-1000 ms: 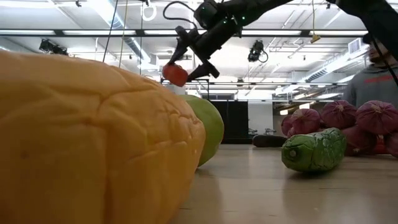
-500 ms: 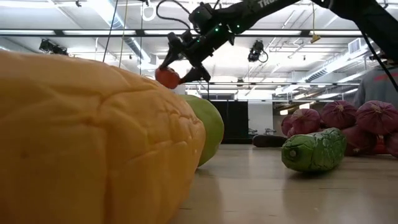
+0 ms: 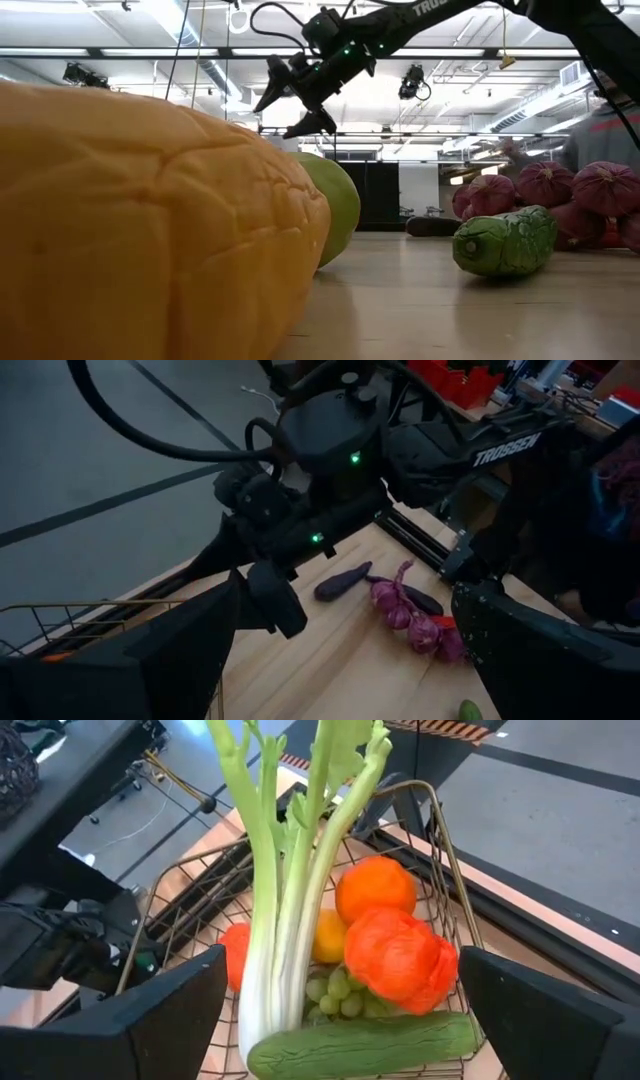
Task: Build produce basket
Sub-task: Put the top eggplant into the wire basket
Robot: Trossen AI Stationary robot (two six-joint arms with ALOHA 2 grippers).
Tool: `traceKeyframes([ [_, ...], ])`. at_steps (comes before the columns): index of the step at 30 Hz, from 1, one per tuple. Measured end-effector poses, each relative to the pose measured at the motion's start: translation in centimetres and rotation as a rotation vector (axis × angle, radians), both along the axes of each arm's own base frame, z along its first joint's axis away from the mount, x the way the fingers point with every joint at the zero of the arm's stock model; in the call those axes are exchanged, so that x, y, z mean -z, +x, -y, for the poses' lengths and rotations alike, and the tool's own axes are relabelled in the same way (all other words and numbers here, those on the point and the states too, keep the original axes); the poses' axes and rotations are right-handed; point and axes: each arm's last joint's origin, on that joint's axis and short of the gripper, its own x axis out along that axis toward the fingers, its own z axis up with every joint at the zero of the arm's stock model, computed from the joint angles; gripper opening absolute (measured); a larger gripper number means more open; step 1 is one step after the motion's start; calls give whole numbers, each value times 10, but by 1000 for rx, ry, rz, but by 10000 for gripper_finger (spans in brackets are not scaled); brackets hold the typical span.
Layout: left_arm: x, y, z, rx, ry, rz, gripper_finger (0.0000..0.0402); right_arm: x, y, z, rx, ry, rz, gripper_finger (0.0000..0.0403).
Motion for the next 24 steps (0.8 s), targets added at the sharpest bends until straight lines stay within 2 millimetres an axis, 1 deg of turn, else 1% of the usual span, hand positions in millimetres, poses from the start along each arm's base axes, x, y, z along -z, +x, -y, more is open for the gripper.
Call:
traceKeyframes([
  [6,2,-1,0,0,-4,-18,373,3,-10,8,16,37,-71,399],
  [10,2,-1,1,11,-8,-18,373,8,-27,18,-5,138,-167,396],
  [13,2,-1,1,11,-8,-19,373,12,-44,25,-1,226,-257,391],
  [15,2,-1,1,12,-9,-21,373,10,-57,29,14,257,-318,386],
  [19,2,-1,1,21,9,-32,373,0,-79,37,31,270,-382,374],
  [24,2,-1,1,34,36,-49,373,-16,-105,36,62,271,-466,361],
])
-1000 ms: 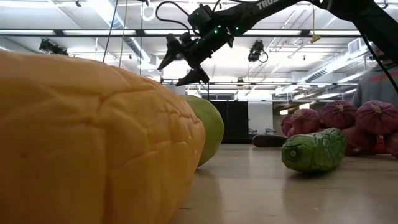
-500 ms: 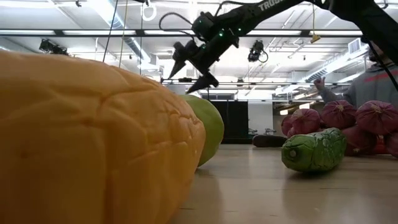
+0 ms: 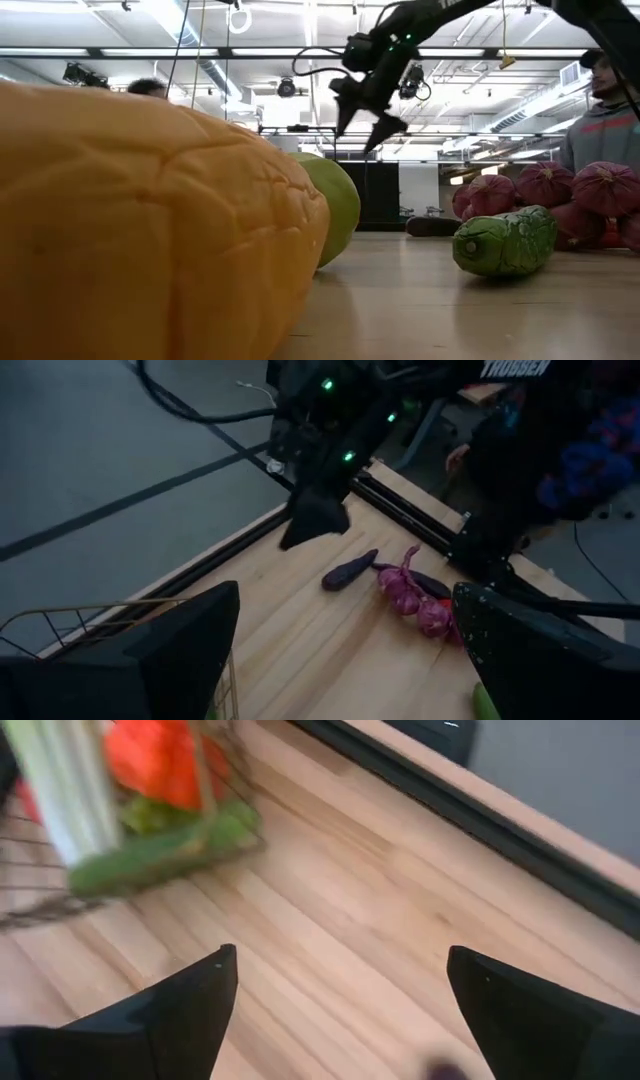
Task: Build produce basket
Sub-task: Put the top eggplant into the wire basket
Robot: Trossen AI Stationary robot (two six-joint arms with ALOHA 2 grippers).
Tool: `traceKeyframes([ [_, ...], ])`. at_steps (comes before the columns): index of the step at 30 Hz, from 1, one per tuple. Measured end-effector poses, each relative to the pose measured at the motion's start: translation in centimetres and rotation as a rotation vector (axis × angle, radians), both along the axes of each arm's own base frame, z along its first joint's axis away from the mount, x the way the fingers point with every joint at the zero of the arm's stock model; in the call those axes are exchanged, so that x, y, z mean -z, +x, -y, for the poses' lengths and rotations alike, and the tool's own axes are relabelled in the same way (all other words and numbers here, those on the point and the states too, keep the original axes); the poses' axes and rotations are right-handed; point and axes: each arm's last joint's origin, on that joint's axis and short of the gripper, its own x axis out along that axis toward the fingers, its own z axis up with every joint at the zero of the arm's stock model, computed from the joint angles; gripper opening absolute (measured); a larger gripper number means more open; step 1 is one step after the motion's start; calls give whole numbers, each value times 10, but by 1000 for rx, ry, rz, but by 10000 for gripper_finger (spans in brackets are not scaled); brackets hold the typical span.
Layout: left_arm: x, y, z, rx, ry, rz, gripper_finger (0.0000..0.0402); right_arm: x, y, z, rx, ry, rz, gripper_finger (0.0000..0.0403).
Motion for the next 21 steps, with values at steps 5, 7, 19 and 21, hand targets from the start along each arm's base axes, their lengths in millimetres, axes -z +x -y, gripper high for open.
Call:
traceKeyframes([
  [5,0,0,0,-4,-7,5,373,-6,-24,-10,12,48,-167,350],
  [7,1,3,-1,-5,-8,0,373,-6,-30,-16,13,89,-223,348],
  [19,18,41,-4,164,-97,-37,373,-4,-33,-54,-51,111,-478,346],
  [21,20,45,-3,202,-118,-43,373,-4,-31,-58,-91,69,-500,346],
])
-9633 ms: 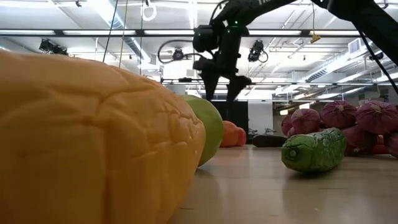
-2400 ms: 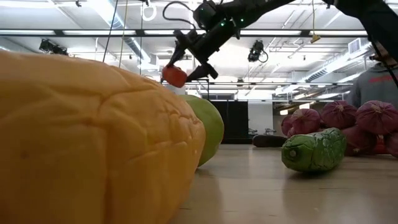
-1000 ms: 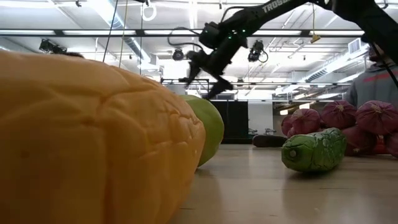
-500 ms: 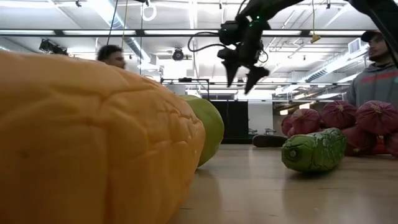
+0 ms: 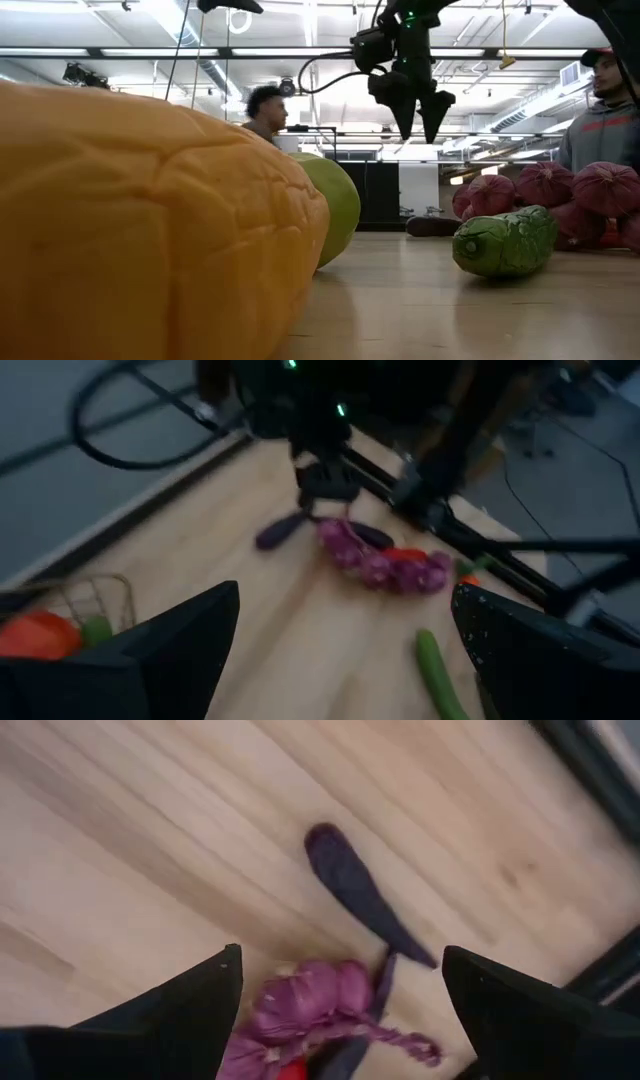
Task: Build produce basket
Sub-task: Put the top eggplant into the wire basket
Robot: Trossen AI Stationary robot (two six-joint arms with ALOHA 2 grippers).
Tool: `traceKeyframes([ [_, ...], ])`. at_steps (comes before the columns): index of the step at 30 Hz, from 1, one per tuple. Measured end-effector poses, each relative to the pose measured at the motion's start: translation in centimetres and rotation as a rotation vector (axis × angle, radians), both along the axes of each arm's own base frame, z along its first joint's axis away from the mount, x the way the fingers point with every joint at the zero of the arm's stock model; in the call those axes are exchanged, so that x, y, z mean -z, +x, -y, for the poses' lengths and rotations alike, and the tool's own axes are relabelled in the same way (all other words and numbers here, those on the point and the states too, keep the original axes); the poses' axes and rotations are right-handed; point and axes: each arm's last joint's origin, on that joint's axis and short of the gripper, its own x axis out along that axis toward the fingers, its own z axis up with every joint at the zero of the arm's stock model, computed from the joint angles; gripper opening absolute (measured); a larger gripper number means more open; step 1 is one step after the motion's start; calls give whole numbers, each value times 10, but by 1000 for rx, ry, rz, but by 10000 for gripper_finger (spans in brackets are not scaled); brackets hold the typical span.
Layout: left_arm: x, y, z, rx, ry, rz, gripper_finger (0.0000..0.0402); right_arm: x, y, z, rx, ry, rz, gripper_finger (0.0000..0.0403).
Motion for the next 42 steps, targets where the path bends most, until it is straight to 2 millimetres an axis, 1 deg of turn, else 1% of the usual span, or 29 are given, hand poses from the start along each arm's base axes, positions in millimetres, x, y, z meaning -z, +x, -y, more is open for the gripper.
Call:
traceKeyframes([
  [3,2,4,0,21,-11,1,373,7,0,-1,-73,-16,-40,346],
  [5,2,4,0,29,-17,-3,373,18,-1,-2,-117,6,-73,346],
  [9,0,1,1,30,-16,5,373,45,-10,-1,-178,67,-155,346],
  [14,-2,-3,1,28,-20,12,373,79,-16,0,-201,145,-140,346],
  [18,-4,-5,2,27,-19,21,373,95,-17,0,-208,153,-123,346],
  [28,-5,-6,2,25,-17,26,373,119,-12,4,-276,114,-4,346],
  [33,-5,-6,2,15,-15,26,373,130,-18,10,-269,114,15,346],
  [39,-5,-7,1,-68,-76,48,373,144,-25,18,-242,153,88,346],
  [42,-5,-7,1,-90,-109,59,373,148,-27,19,-237,153,99,346],
])
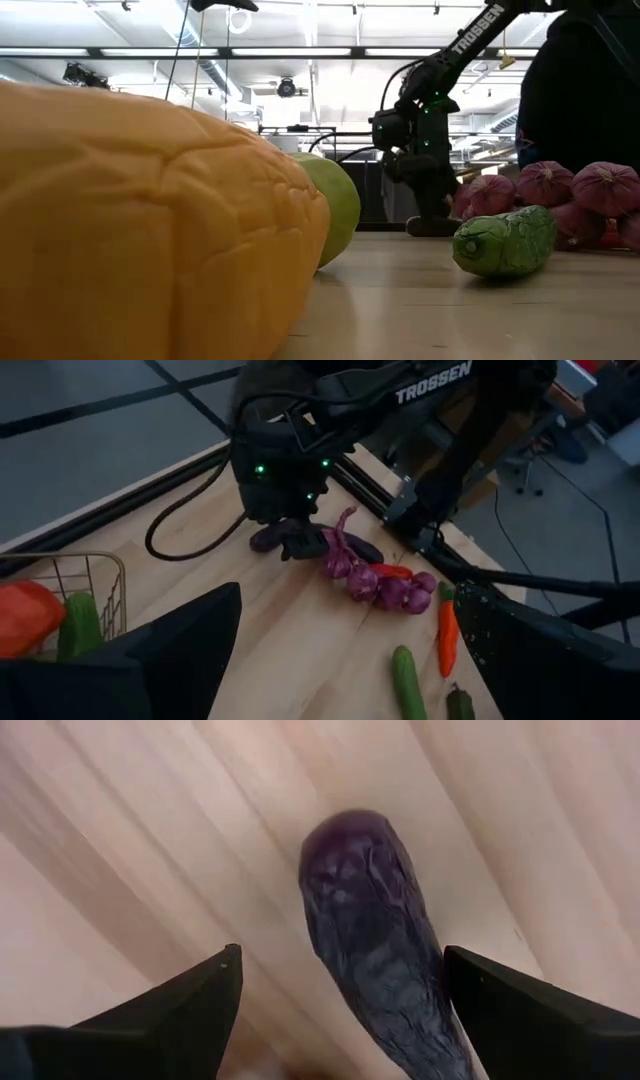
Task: Build produce basket
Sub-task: Put the top eggplant into the wire basket
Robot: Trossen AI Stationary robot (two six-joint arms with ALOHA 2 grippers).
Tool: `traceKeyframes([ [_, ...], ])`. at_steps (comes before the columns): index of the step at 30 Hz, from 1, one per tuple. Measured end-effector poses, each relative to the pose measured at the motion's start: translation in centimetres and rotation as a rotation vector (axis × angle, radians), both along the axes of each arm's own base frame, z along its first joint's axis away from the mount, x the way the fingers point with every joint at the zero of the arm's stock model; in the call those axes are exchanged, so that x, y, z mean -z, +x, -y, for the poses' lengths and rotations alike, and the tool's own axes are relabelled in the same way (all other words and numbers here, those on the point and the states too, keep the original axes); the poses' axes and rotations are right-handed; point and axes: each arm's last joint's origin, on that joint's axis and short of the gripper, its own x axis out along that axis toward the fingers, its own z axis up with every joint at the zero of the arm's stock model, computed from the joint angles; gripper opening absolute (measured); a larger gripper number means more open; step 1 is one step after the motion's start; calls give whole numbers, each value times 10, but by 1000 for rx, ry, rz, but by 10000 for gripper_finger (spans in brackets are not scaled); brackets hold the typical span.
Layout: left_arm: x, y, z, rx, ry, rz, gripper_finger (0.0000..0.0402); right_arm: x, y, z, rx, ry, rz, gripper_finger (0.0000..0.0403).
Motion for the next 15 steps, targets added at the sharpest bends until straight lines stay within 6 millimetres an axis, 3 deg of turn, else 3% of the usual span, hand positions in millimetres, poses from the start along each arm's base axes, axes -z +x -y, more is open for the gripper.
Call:
traceKeyframes([
  [7,0,0,0,-25,-27,10,373,0,2,4,-3,-36,21,332],
  [15,0,0,-1,-55,-12,7,373,3,2,2,-38,-87,0,220],
])
